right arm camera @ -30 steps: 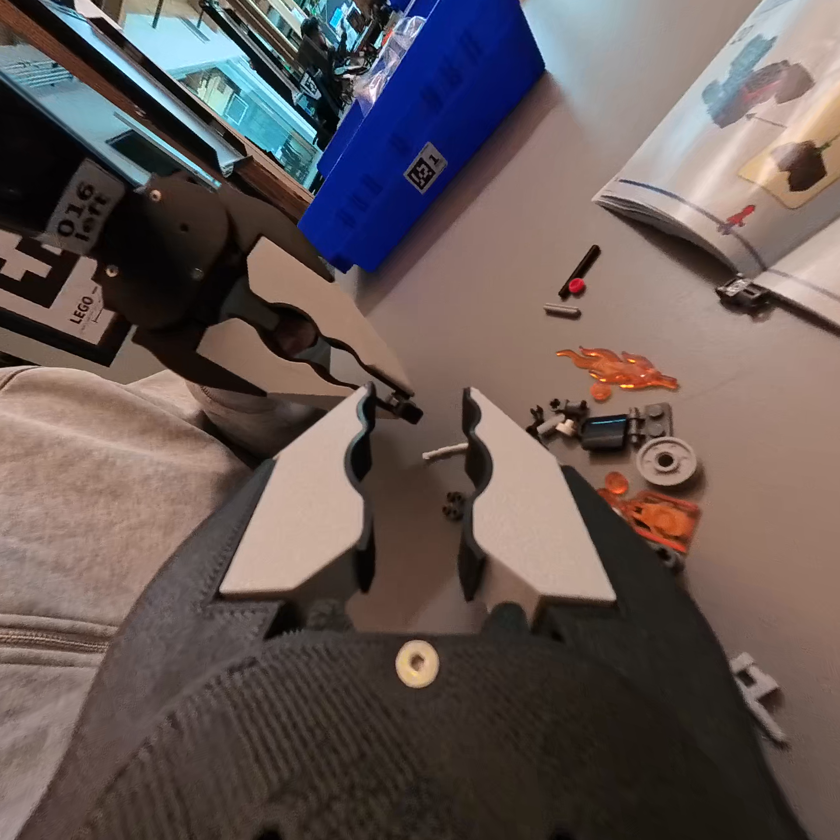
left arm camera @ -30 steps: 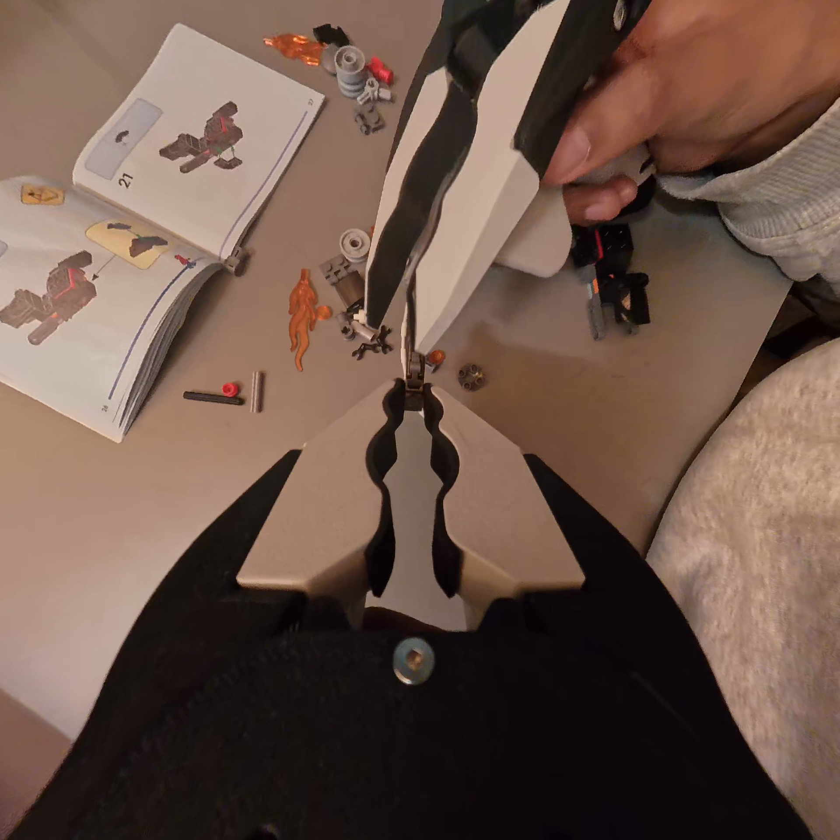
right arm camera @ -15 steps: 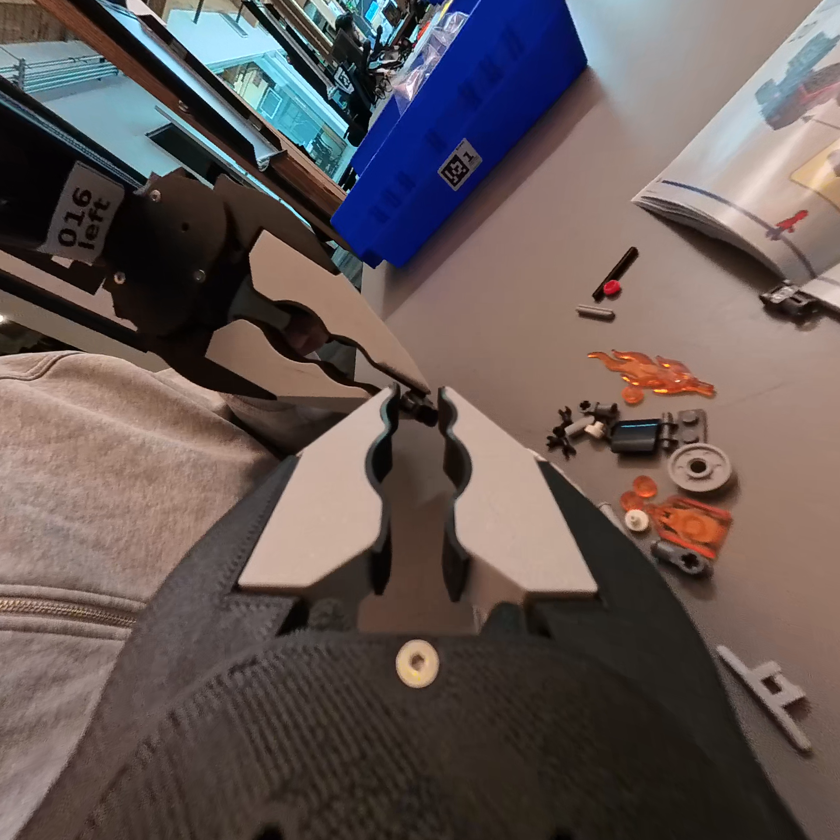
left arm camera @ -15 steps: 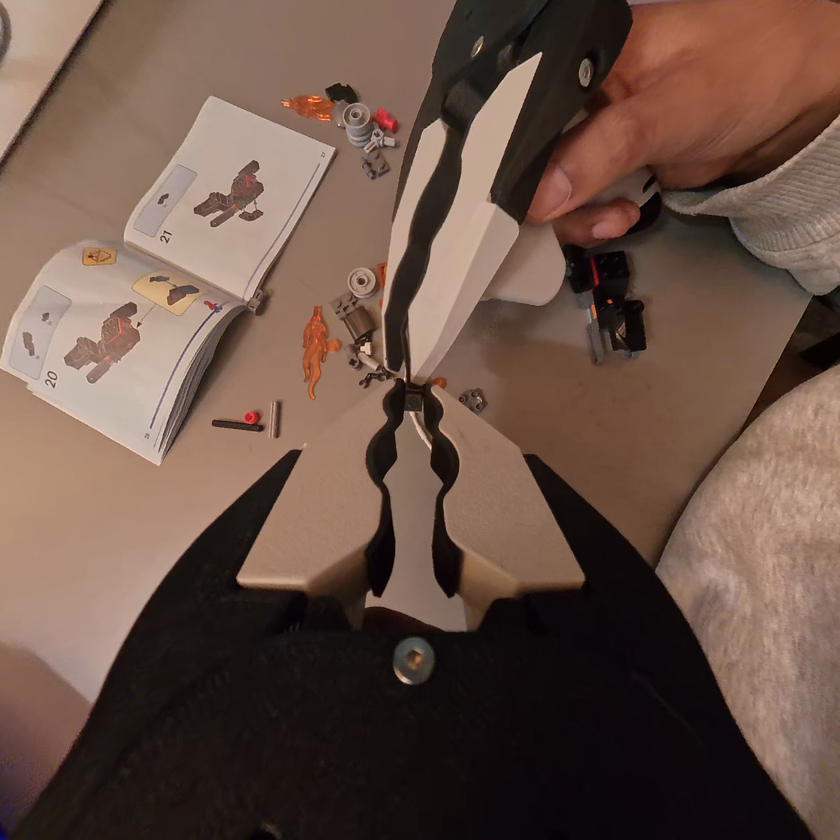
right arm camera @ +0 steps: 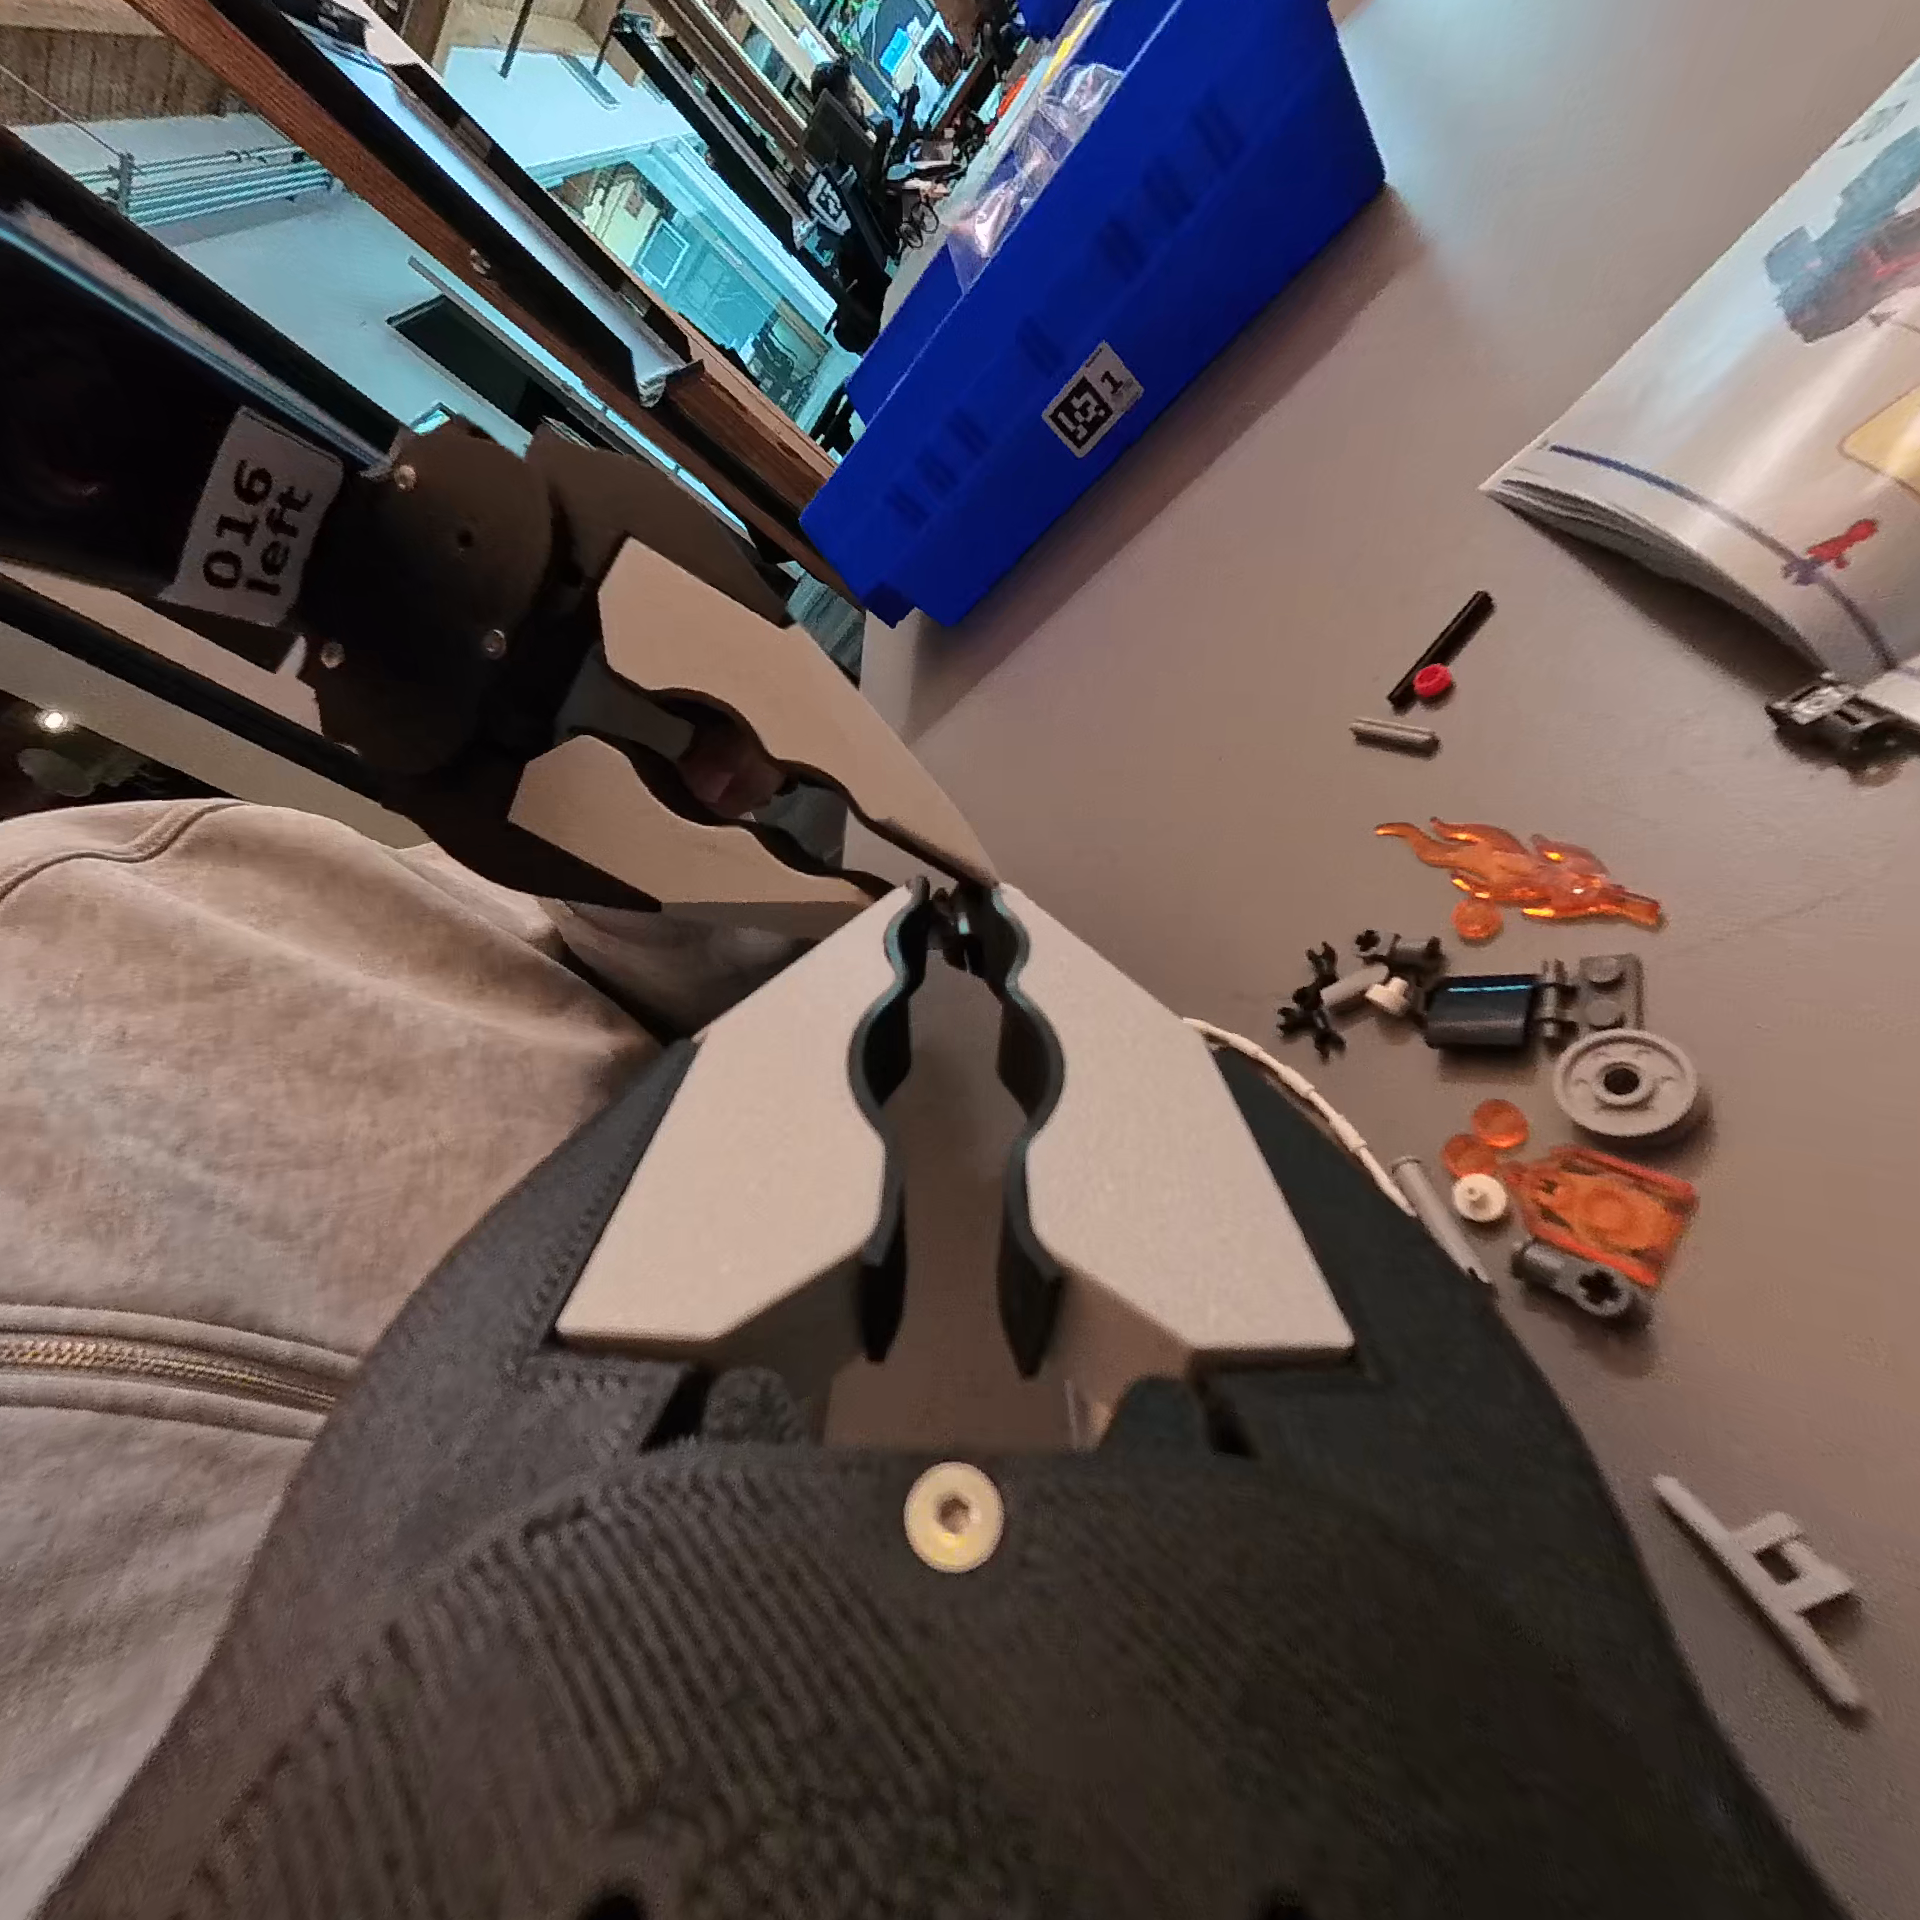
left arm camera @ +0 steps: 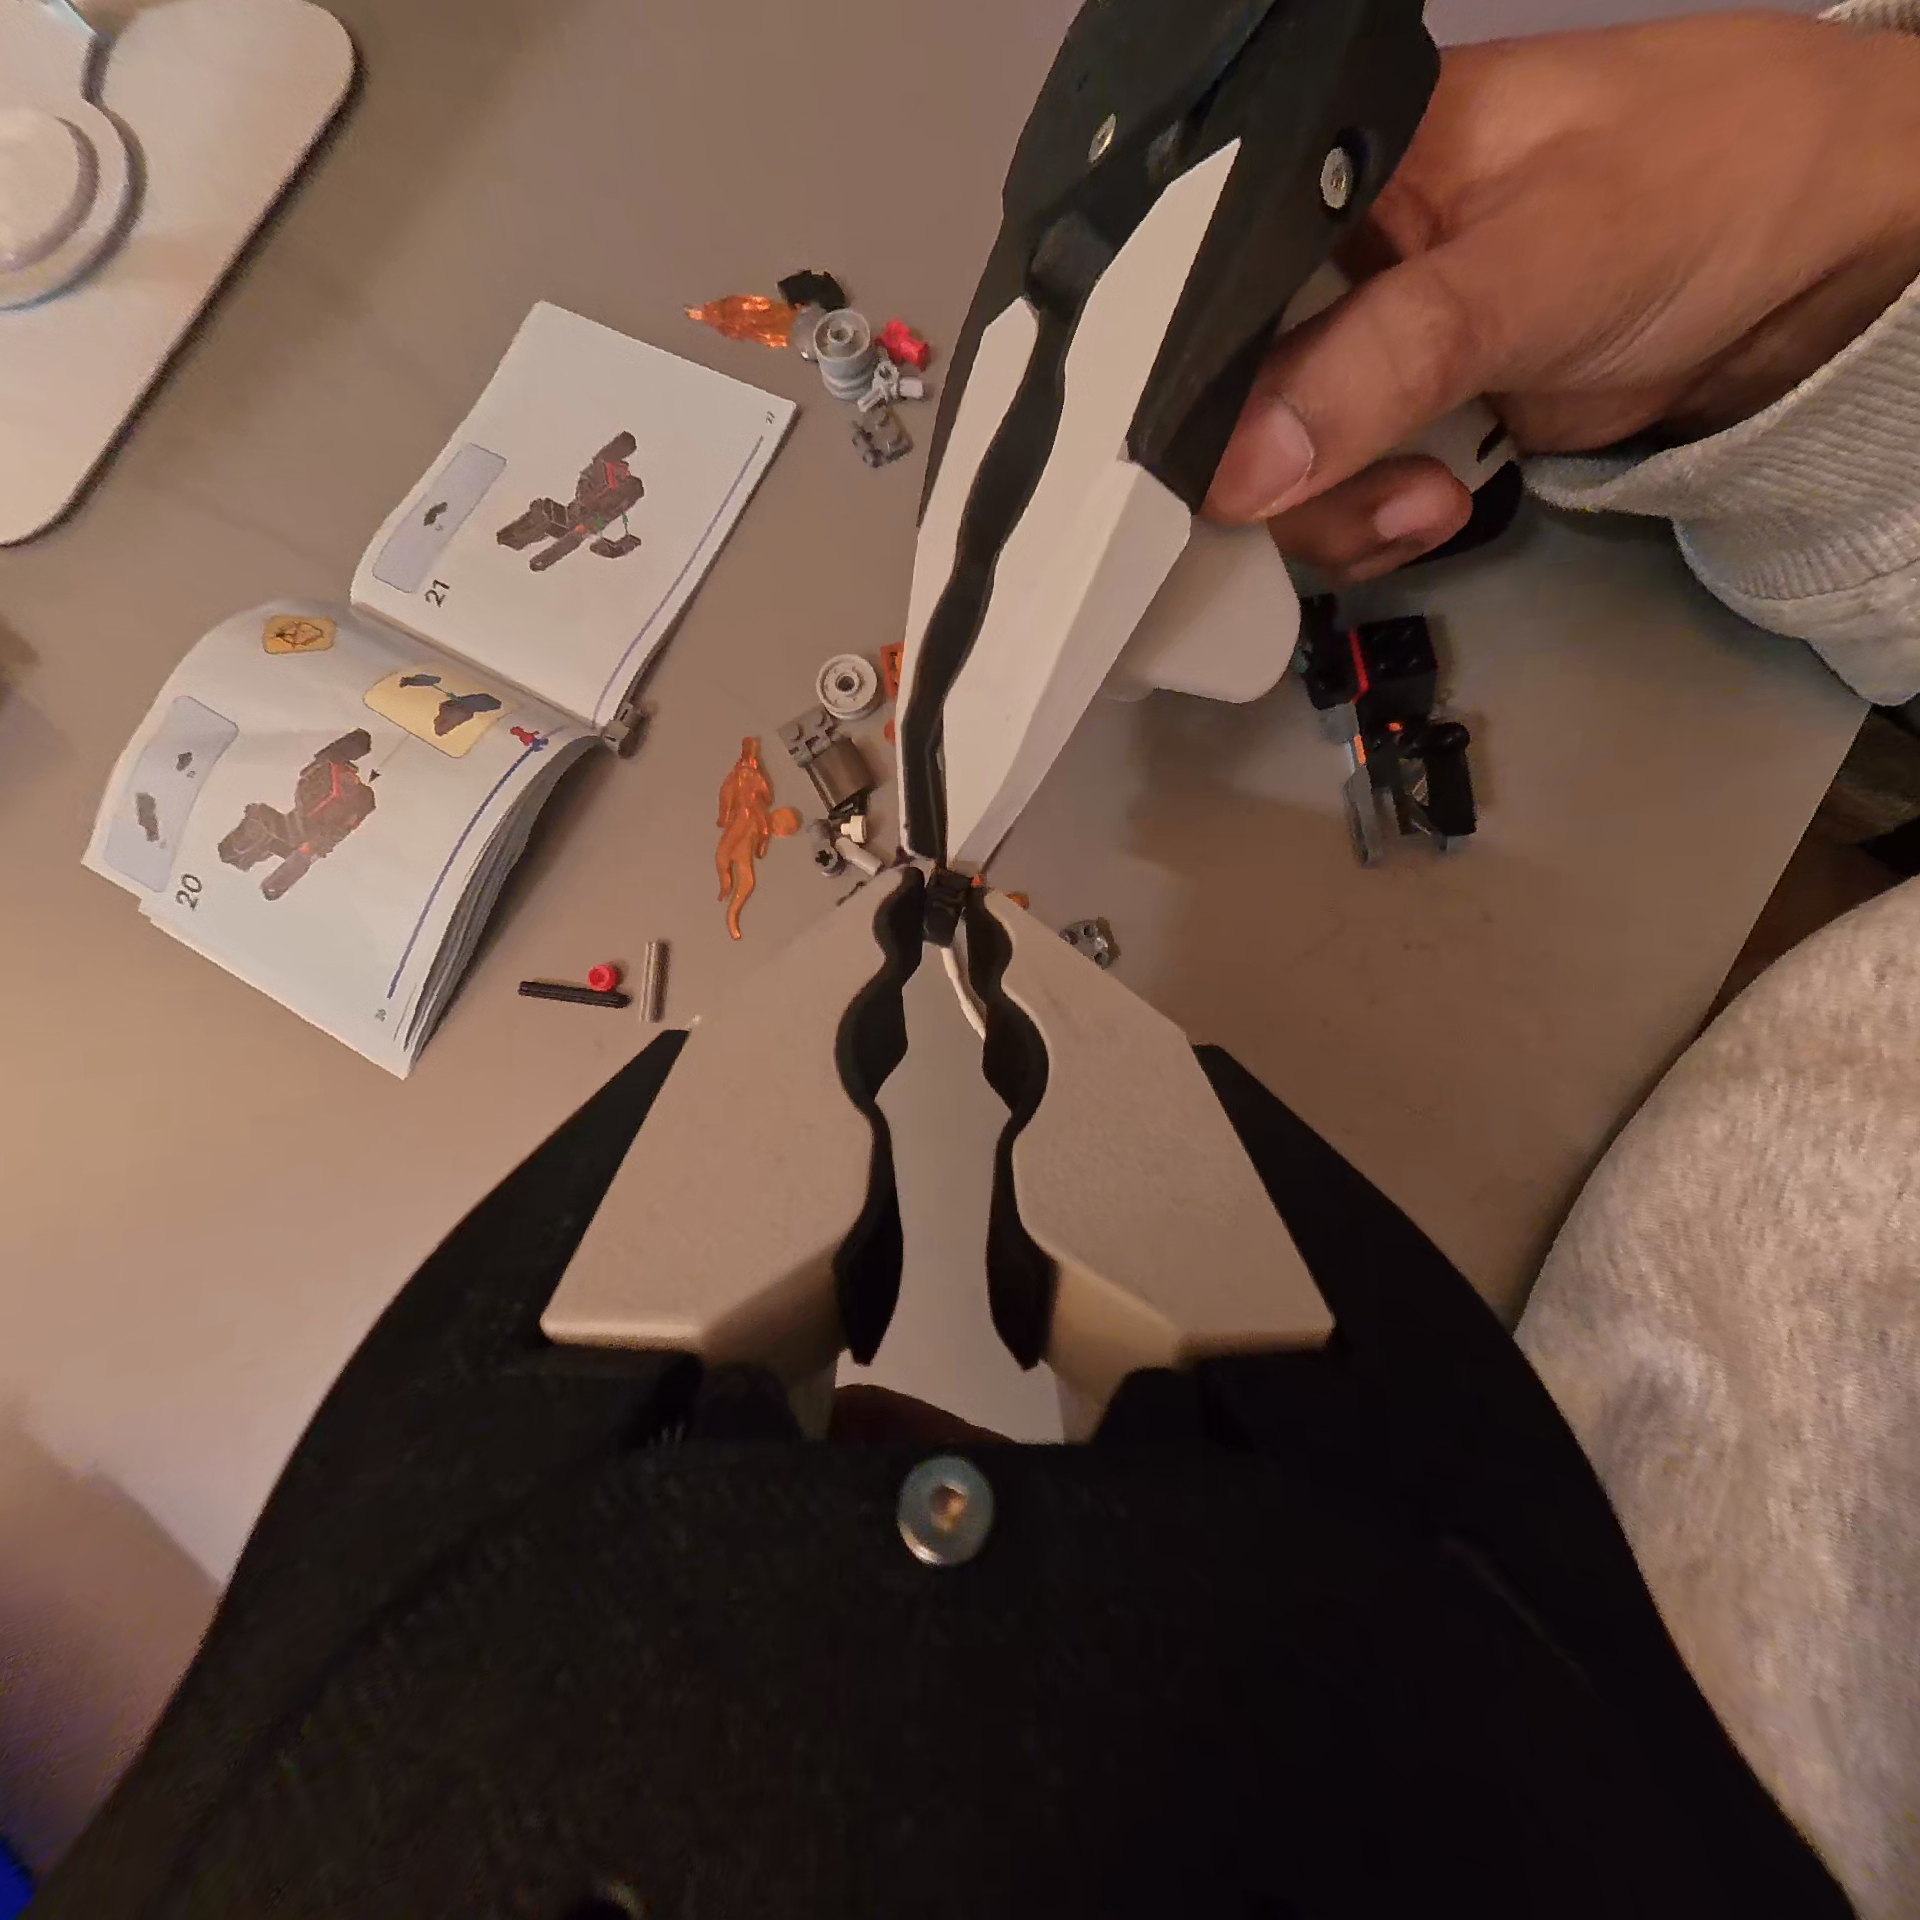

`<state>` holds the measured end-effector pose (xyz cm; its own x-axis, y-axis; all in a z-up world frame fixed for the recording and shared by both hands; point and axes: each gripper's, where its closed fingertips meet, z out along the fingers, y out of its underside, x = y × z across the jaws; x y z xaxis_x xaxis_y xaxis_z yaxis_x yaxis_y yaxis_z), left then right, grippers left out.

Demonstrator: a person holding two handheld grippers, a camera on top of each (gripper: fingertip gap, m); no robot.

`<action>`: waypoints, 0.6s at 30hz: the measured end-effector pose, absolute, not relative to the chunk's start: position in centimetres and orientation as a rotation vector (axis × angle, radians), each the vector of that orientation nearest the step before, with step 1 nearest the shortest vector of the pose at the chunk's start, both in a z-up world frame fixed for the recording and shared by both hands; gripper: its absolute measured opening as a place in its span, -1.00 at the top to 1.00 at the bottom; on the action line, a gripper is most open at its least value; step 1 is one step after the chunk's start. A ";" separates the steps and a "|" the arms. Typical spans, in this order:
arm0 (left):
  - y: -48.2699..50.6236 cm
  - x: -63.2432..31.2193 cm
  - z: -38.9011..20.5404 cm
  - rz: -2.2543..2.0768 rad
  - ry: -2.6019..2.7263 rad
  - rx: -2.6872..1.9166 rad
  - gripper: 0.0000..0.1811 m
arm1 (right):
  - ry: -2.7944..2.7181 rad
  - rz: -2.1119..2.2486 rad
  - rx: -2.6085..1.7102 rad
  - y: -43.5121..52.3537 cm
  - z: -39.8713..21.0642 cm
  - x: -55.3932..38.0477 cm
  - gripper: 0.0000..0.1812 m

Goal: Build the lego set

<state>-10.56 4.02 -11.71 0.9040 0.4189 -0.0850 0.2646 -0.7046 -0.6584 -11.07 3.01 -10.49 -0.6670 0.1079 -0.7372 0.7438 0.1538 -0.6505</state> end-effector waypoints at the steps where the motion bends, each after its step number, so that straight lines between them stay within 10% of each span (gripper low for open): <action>1: 4.1 -10.5 -11.5 0.309 -0.482 -2.382 0.96 | 1.894 -1.555 0.805 3.0 -10.4 -11.1 0.90; 18: 4.9 -10.7 -9.9 0.367 -0.490 -2.226 0.97 | 1.796 -1.632 0.806 3.5 -8.9 -11.5 0.95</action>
<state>-10.74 4.87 -9.89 0.8824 0.4599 -0.0995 0.2247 -0.5975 -0.7697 -11.54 3.52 -8.85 -0.6520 0.0545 -0.7563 0.7580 0.0706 -0.6484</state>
